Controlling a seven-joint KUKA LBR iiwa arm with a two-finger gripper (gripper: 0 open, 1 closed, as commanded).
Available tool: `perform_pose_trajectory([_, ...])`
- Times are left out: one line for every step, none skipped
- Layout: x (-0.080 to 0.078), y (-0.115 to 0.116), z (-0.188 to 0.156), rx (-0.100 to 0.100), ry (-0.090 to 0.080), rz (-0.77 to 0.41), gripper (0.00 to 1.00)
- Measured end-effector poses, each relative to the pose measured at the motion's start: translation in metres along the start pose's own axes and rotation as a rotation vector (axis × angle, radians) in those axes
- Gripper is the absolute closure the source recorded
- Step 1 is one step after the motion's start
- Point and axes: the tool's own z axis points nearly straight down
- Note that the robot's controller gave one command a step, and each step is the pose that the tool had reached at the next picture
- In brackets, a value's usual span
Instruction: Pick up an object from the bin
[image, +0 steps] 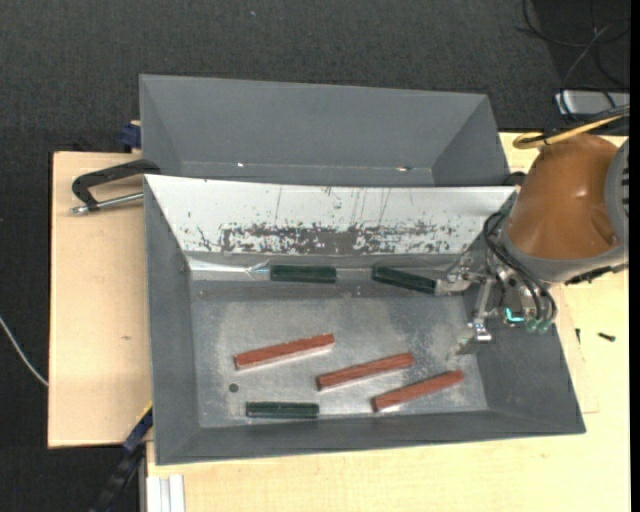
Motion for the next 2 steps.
perform_pose_trajectory([-0.001, 0.000, -0.004, 0.001, -0.007, -0.002, 0.00])
perform_pose_trajectory([0.026, 0.049, 0.058, 0.006, -0.012, -0.013, 1.00])
